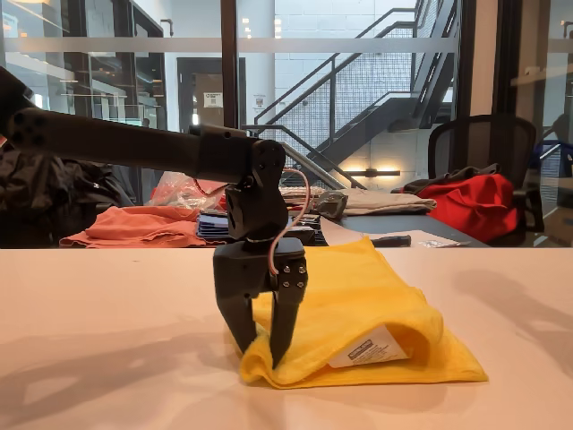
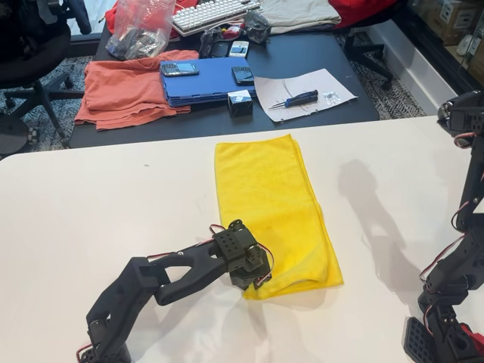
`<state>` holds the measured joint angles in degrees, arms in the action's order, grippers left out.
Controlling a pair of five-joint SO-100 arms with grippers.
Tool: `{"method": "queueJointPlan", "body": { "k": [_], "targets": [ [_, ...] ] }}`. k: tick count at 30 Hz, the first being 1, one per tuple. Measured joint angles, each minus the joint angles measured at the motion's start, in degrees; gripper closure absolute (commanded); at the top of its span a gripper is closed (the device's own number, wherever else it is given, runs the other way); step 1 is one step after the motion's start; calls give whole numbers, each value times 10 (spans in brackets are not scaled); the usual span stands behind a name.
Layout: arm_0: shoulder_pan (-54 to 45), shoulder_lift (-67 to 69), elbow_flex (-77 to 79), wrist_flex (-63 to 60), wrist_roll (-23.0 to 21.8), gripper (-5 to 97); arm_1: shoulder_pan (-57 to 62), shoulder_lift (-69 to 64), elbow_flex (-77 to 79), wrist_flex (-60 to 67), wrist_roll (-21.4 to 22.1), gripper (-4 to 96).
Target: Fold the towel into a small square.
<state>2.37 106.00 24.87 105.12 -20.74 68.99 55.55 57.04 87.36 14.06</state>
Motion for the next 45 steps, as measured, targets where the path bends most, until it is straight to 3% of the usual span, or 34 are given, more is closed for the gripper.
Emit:
{"method": "queueJointPlan", "body": {
  "k": [4, 10, 28, 38, 45],
  "targets": [
    [-4, 2, 0, 0, 5, 918, 65, 108, -33, 104, 23, 932],
    [-11, 2, 0, 0, 8, 918, 215, 237, -18, 113, 38, 932],
    [-3, 2, 0, 0, 4, 918, 376, 286, 12, 109, 38, 932],
    [-8, -3, 0, 0, 4, 918, 364, 307, -8, 107, 38, 932],
    [-8, -22, -3, 0, 3, 918, 209, 352, -12, 108, 38, 932]
  ]
}}
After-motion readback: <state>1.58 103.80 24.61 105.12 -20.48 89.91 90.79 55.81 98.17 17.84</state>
